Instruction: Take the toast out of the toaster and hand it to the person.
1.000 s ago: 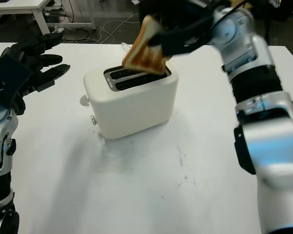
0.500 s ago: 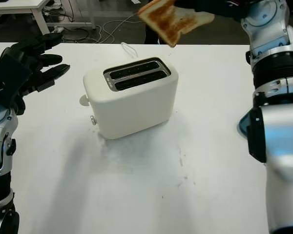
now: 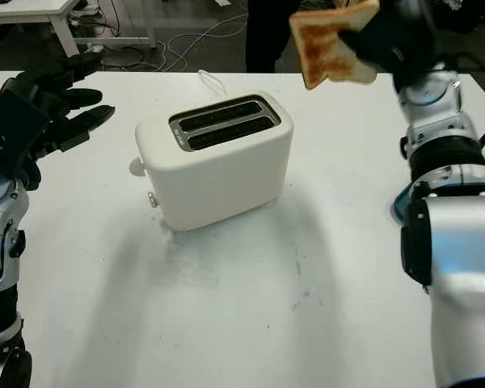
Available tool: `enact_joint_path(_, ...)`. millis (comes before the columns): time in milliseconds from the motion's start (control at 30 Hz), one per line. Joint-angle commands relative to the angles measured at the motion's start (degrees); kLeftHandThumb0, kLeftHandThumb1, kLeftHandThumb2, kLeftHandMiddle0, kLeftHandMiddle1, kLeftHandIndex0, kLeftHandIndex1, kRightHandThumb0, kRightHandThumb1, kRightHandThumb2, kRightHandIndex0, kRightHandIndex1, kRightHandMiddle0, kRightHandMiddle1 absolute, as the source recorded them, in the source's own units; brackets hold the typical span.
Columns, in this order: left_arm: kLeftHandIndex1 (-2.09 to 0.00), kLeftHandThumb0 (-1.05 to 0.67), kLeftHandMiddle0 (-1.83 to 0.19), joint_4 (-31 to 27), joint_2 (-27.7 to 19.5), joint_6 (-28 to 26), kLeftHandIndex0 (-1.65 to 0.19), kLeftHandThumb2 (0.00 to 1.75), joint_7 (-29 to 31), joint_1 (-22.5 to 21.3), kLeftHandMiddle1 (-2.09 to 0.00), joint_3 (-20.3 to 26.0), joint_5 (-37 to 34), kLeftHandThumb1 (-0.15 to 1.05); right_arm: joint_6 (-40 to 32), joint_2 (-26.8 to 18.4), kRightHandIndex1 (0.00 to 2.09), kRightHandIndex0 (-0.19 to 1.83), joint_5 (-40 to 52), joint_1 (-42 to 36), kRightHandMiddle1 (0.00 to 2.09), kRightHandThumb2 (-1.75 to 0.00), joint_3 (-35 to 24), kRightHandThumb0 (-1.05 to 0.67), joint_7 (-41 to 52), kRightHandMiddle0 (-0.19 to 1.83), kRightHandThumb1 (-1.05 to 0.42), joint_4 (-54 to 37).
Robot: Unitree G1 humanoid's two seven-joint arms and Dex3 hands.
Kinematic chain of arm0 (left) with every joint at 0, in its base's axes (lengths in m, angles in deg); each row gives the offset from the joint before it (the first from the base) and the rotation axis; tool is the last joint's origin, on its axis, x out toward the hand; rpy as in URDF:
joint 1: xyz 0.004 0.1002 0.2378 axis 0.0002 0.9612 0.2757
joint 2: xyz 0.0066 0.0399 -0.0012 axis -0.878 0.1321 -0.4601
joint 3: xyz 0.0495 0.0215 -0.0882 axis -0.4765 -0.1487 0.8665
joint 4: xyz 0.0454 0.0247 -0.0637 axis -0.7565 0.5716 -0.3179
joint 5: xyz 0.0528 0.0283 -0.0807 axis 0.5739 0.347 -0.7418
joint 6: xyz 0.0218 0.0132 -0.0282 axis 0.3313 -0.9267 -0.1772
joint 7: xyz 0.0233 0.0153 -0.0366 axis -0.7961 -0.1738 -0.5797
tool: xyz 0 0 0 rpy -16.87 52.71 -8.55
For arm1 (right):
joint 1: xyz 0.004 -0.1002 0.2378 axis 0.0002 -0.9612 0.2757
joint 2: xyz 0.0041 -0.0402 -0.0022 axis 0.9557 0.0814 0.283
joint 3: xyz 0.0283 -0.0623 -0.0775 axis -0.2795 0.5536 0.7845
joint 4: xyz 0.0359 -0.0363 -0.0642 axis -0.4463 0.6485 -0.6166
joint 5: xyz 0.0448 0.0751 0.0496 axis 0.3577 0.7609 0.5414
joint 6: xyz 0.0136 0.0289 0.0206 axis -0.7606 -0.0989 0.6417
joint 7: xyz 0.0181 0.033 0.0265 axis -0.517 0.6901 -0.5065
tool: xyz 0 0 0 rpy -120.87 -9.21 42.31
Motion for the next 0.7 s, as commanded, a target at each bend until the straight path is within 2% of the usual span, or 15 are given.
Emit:
enact_joint_path(0,-0.08,-0.23,-0.29,0.48,0.11,1.23,-0.51,0.1,-0.06,0.28,-0.7,0.25,-0.29,0.92,-1.8,0.79,1.75,0.74,0.08,-0.45,1.75,-0.44,0.11,-0.16,-1.31,0.48,-0.92,0.58)
enact_joint_path(300,-0.08,-0.22,-0.27,0.83,0.02,2.08,-0.52,0.1,0.15,0.69,-0.72,0.87,-0.75,0.92,-5.55,3.27,1.75,0.59,1.0,-1.6,1.74,-0.43,-0.42,-0.12,-3.43,0.27,-0.92,1.4)
enact_joint_path(667,-0.07,-0.24,-0.26,1.37,-0.14,3.15,-0.51,0.09,0.35,0.91,-0.74,0.92,-0.87,0.92,-8.79,5.41,1.75,0.6,1.7,-2.49,1.75,-0.46,-2.56,-0.13,-4.51,0.15,-0.92,2.51)
